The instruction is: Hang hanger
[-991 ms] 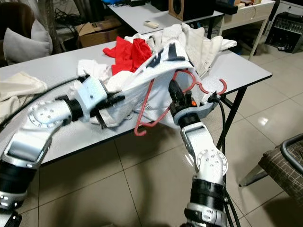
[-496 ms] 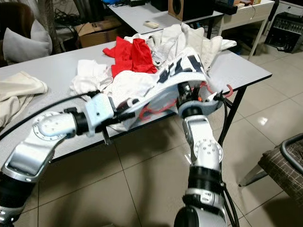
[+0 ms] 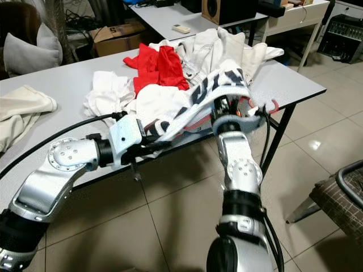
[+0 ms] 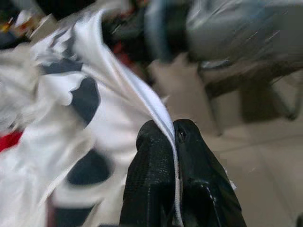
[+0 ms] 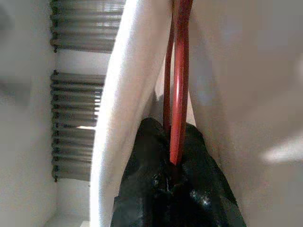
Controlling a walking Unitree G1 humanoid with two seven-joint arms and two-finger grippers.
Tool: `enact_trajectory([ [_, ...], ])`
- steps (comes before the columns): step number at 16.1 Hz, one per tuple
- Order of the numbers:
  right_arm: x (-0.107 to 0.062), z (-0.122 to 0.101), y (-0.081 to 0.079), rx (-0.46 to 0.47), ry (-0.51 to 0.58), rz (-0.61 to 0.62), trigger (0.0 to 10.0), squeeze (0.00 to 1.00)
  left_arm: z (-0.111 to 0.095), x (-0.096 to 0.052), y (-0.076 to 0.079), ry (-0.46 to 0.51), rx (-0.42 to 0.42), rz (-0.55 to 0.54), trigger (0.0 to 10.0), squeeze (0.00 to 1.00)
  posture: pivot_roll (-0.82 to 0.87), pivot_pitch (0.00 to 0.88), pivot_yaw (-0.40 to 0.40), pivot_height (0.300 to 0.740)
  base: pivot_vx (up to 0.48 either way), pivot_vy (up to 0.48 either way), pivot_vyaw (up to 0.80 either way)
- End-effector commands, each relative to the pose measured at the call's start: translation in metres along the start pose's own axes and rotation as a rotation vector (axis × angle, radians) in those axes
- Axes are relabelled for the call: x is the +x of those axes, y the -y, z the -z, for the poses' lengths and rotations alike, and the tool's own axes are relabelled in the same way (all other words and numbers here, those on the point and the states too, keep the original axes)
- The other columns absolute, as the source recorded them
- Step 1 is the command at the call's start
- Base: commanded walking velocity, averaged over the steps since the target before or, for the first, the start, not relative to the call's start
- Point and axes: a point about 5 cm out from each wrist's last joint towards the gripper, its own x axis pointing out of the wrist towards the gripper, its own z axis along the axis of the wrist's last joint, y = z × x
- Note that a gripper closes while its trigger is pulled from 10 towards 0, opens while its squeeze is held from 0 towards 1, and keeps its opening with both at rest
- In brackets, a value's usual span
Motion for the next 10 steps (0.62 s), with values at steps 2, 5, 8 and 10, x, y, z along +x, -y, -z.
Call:
enact_trajectory([
  [2, 0.009, 0.012, -0.018, 0.040, 0.010, -0.057, 0.0, 0.00, -0.004, -0.001, 0.008, 0.014, -0.008, 0.082, 0.0, 0.00, -0.15, 0.000, 0.068, 0.740, 0.000, 0.000, 0.00],
  [5, 0.011, 0.019, -0.015, -0.081, -0.070, -0.033, 0.0, 0.00, -0.006, 0.003, 0.011, 0.026, -0.007, 0.108, 0.0, 0.00, -0.16, 0.000, 0.059, 0.740, 0.000, 0.000, 0.00],
  [8, 0.002, 0.035, -0.006, -0.279, -0.209, -0.019, 0.0, 0.00, -0.016, 0.007, 0.002, 0.057, 0.012, 0.056, 0.0, 0.00, -0.16, 0.000, 0.057, 0.740, 0.000, 0.000, 0.00],
  [10, -0.008, 0.038, -0.006, -0.339, -0.266, -0.031, 0.0, 0.00, -0.021, 0.007, -0.011, 0.061, 0.031, -0.012, 0.0, 0.00, -0.16, 0.000, 0.056, 0.740, 0.000, 0.000, 0.00],
])
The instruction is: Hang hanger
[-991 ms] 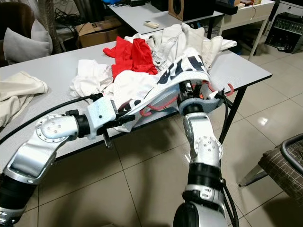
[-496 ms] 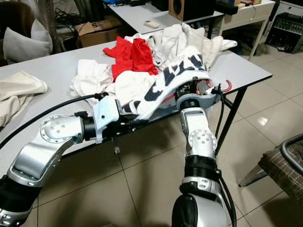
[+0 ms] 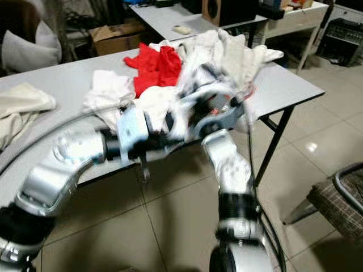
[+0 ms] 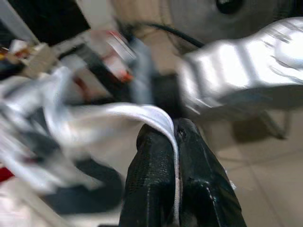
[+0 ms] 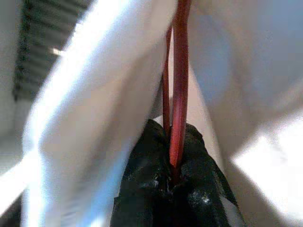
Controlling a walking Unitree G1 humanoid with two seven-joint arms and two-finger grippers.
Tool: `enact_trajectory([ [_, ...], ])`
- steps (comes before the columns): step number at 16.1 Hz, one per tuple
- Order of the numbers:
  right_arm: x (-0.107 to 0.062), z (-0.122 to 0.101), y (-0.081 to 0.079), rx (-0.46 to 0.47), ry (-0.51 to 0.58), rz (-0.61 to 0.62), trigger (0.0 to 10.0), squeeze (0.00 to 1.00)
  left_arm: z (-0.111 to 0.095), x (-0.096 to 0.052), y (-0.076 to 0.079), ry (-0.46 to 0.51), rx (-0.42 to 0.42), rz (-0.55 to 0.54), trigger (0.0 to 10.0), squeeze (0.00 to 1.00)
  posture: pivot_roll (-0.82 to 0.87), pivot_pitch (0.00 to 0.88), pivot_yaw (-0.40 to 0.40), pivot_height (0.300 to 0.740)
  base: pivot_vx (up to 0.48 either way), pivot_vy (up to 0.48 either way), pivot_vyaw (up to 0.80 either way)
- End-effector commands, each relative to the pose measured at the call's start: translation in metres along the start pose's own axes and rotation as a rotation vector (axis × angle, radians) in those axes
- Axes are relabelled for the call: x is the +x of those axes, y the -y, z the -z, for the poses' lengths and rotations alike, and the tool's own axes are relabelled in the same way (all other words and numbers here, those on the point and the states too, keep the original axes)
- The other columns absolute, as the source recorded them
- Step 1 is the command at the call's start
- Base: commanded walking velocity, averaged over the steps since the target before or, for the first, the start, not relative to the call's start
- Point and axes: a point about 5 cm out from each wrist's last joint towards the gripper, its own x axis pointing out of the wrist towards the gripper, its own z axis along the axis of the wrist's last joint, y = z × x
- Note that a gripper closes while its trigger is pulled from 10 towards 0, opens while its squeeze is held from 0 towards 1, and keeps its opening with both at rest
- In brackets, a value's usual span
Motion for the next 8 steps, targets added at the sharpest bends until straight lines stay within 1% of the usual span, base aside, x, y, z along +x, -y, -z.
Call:
enact_trajectory([
  [1, -0.004, -0.004, -0.011, -0.013, -0.002, -0.040, 0.0, 0.00, -0.008, -0.005, -0.011, 0.017, 0.006, -0.046, 0.0, 0.00, -0.16, 0.000, 0.055, 0.740, 0.000, 0.000, 0.00],
  [2, -0.008, -0.006, -0.011, -0.012, 0.001, -0.042, 0.0, 0.00, -0.011, -0.006, -0.012, 0.032, 0.001, -0.048, 0.0, 0.00, -0.16, 0.000, 0.055, 0.740, 0.000, 0.000, 0.00],
  [3, -0.012, -0.008, -0.011, 0.005, 0.007, -0.042, 0.0, 0.00, -0.017, -0.007, -0.015, 0.048, -0.005, -0.064, 1.0, 0.00, -0.16, 0.000, 0.056, 0.740, 0.000, 0.000, 0.00],
  [5, -0.023, -0.012, -0.015, 0.047, 0.023, -0.056, 0.0, 0.00, -0.027, -0.009, -0.026, 0.075, -0.020, -0.128, 1.6, 0.00, -0.16, 0.000, 0.063, 0.740, 0.000, 0.000, 0.00],
  [6, -0.024, -0.012, -0.016, 0.050, 0.024, -0.061, 0.0, 0.00, -0.028, -0.009, -0.028, 0.079, -0.028, -0.139, 1.6, 0.00, -0.16, 0.000, 0.063, 0.740, 0.000, 0.000, 0.00],
  [7, -0.025, -0.013, -0.017, 0.049, 0.026, -0.064, 0.0, 0.00, -0.030, -0.008, -0.028, 0.085, -0.041, -0.133, 2.7, 0.00, -0.16, 0.000, 0.073, 0.740, 0.000, 0.000, 0.00],
  [8, -0.025, -0.014, -0.018, 0.054, 0.033, -0.063, 0.0, 0.00, -0.031, -0.007, -0.026, 0.085, -0.052, -0.114, 3.2, 0.00, -0.16, 0.000, 0.074, 0.740, 0.000, 0.000, 0.00],
])
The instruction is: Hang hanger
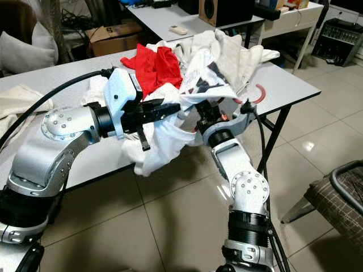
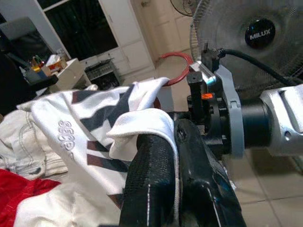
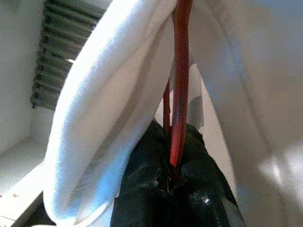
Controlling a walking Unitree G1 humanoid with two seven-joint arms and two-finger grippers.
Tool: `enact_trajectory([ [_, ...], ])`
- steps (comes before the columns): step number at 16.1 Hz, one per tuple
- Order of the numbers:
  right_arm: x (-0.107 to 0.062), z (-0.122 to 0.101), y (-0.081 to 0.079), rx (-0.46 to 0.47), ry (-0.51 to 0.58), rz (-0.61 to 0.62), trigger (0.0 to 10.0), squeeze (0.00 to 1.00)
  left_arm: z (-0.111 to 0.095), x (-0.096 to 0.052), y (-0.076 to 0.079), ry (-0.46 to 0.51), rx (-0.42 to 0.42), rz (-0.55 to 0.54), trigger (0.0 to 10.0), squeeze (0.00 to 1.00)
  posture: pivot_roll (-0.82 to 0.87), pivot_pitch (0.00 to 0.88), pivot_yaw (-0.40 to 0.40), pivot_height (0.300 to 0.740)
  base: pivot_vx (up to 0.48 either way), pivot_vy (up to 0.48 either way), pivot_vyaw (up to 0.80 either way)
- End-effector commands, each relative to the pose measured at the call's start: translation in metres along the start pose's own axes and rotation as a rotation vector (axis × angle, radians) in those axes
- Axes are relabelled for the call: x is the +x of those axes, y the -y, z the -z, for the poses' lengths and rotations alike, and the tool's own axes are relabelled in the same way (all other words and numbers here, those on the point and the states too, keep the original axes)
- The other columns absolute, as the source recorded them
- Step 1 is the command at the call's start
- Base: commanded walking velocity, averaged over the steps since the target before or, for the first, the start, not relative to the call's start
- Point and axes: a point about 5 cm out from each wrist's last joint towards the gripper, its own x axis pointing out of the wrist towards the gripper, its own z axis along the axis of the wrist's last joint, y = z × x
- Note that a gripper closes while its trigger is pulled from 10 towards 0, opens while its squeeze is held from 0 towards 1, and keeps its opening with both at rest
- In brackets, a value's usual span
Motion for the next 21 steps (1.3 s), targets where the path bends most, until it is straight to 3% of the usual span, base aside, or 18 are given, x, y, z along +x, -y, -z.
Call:
enact_trajectory([
  [1, -0.004, -0.004, -0.003, 0.029, 0.023, -0.001, 0.0, 0.00, 0.000, 0.000, 0.010, -0.022, -0.013, 0.053, 10.0, 0.00, -0.15, 0.000, 0.063, 0.740, 0.000, 0.000, 0.00],
  [2, -0.005, -0.005, -0.002, 0.037, 0.029, 0.006, 0.0, 0.00, 0.002, 0.000, 0.013, -0.031, -0.039, 0.058, 10.0, 0.00, -0.15, 0.000, 0.061, 0.740, 0.000, 0.000, 0.00],
  [3, -0.008, -0.006, 0.001, 0.058, 0.040, 0.020, 0.0, 0.00, 0.004, -0.002, 0.014, -0.039, -0.066, 0.050, 10.0, 1.00, -0.15, 0.000, 0.052, 0.740, 0.000, 0.000, 0.00],
  [4, -0.010, -0.007, 0.002, 0.069, 0.046, 0.028, 0.0, 0.00, 0.004, -0.004, 0.013, -0.050, -0.069, 0.044, 10.0, 1.00, -0.15, 0.000, 0.052, 0.740, 0.000, 0.000, 0.00],
  [7, -0.014, -0.005, 0.010, -0.033, -0.017, 0.076, 0.0, 0.00, 0.008, -0.016, 0.012, -0.084, -0.097, 0.079, 10.0, 1.00, -0.15, 0.000, 0.048, 0.740, 0.000, 0.000, 0.00],
  [10, -0.018, -0.011, 0.007, 0.000, 0.026, 0.068, 0.0, 0.00, 0.005, -0.024, 0.014, -0.077, -0.167, 0.096, 10.0, 1.00, -0.15, 0.000, 0.047, 0.740, 0.000, 0.000, 0.00],
  [11, -0.021, -0.015, 0.010, -0.053, 0.033, 0.095, 0.0, 0.00, 0.005, -0.027, 0.014, -0.067, -0.192, 0.088, 10.0, 1.00, -0.15, 0.000, 0.046, 0.740, 0.000, 0.000, 0.00],
  [14, -0.024, -0.020, 0.009, -0.099, 0.038, 0.091, 0.0, 0.00, 0.002, -0.033, 0.014, -0.046, -0.220, 0.106, 10.0, 1.00, -0.16, 0.000, 0.042, 0.740, 0.000, 0.000, 0.00],
  [18, -0.028, -0.019, 0.005, -0.146, 0.016, 0.062, 0.0, 0.00, -0.006, -0.041, 0.014, 0.021, -0.209, 0.149, 10.0, 1.00, -0.16, 0.000, 0.042, 0.740, 0.000, 0.000, 0.00],
  [20, -0.031, -0.021, 0.005, -0.160, 0.022, 0.060, 0.0, 0.00, -0.009, -0.042, 0.009, 0.067, -0.226, 0.089, 10.0, 1.00, -0.16, 0.000, 0.026, 0.740, 0.000, 0.000, 0.00],
  [21, -0.033, -0.023, 0.005, -0.167, 0.036, 0.062, 0.0, 0.00, -0.007, -0.042, -0.001, 0.088, -0.238, -0.032, 10.0, 1.00, -0.16, 0.000, 0.029, 0.740, 0.000, 0.000, 0.00],
])
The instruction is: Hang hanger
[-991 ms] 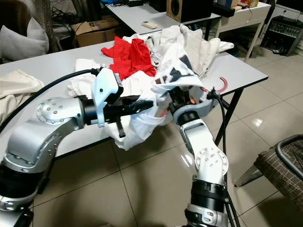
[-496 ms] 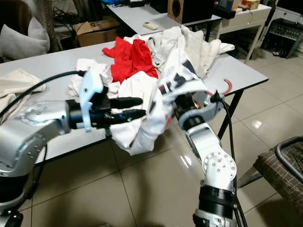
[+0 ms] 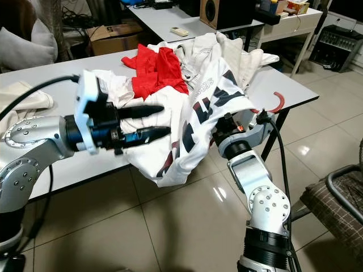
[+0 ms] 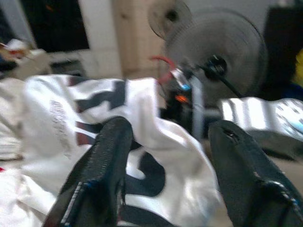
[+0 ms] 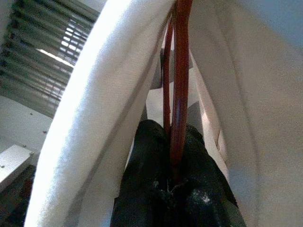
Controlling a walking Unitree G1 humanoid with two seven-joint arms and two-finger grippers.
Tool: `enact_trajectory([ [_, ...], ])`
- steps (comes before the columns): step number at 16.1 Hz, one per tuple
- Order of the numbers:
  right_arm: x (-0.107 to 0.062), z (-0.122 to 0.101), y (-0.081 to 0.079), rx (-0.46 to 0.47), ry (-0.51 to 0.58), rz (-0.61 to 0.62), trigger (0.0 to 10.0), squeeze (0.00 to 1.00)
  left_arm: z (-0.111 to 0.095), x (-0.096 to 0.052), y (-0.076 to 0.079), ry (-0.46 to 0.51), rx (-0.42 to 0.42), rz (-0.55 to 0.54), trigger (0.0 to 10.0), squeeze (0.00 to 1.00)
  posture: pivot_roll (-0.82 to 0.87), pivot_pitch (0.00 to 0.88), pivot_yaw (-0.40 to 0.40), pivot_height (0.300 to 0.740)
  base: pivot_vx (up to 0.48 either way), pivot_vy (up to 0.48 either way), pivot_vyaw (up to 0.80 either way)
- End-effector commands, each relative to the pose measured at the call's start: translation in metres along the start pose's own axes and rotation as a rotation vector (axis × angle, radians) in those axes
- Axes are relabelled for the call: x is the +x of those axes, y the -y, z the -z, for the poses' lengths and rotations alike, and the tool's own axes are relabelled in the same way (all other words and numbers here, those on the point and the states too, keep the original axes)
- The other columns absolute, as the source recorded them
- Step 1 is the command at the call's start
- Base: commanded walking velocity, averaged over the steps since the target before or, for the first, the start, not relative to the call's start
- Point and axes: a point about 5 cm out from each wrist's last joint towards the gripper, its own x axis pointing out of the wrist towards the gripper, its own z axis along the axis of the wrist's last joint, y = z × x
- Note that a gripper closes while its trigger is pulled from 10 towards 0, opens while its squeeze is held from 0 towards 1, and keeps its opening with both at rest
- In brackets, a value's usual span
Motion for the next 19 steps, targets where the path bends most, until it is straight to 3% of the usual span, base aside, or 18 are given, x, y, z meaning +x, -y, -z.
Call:
enact_trajectory([
  [1, -0.005, -0.005, -0.008, -0.018, 0.022, -0.032, 0.0, 0.00, 0.001, -0.007, -0.020, 0.015, -0.009, -0.204, 10.0, 0.57, -0.16, 0.000, 0.036, 0.740, 0.000, 0.000, 0.00],
  [2, -0.008, -0.007, -0.011, -0.021, 0.034, -0.044, 0.0, 0.00, 0.002, -0.013, -0.028, 0.020, -0.035, -0.264, 10.0, 0.00, -0.17, 0.000, 0.048, 0.740, 0.000, 0.000, 0.00],
  [6, -0.018, -0.006, -0.023, -0.108, 0.007, -0.088, 0.0, 0.00, 0.002, -0.032, -0.040, 0.044, -0.087, -0.385, 10.0, 0.00, -0.17, 0.000, 0.061, 0.740, 0.000, 0.000, 0.20],
  [10, -0.028, -0.008, -0.050, -0.190, -0.036, -0.211, 0.0, 0.00, 0.041, -0.044, -0.035, -0.082, -0.150, -0.538, 10.0, 0.00, -0.17, 0.000, 0.049, 0.740, 0.000, 0.000, 0.80],
  [12, -0.032, -0.008, -0.065, -0.203, -0.055, -0.293, 0.0, 0.00, 0.056, -0.045, -0.028, -0.121, -0.173, -0.606, 10.0, 0.00, -0.17, 0.000, 0.043, 0.740, 0.000, 0.000, 0.79],
  [14, -0.036, -0.005, -0.080, -0.220, -0.091, -0.387, 0.0, 0.00, 0.063, -0.044, -0.020, -0.146, -0.143, -0.648, 10.0, 0.00, -0.16, 0.000, 0.036, 0.740, 0.000, 0.000, 0.77],
  [19, -0.036, -0.002, -0.080, -0.261, -0.138, -0.401, 0.0, 0.00, 0.062, -0.039, -0.019, -0.117, -0.137, -0.702, 10.0, 0.00, -0.16, 0.000, 0.028, 0.740, 0.000, 0.000, 0.77],
])
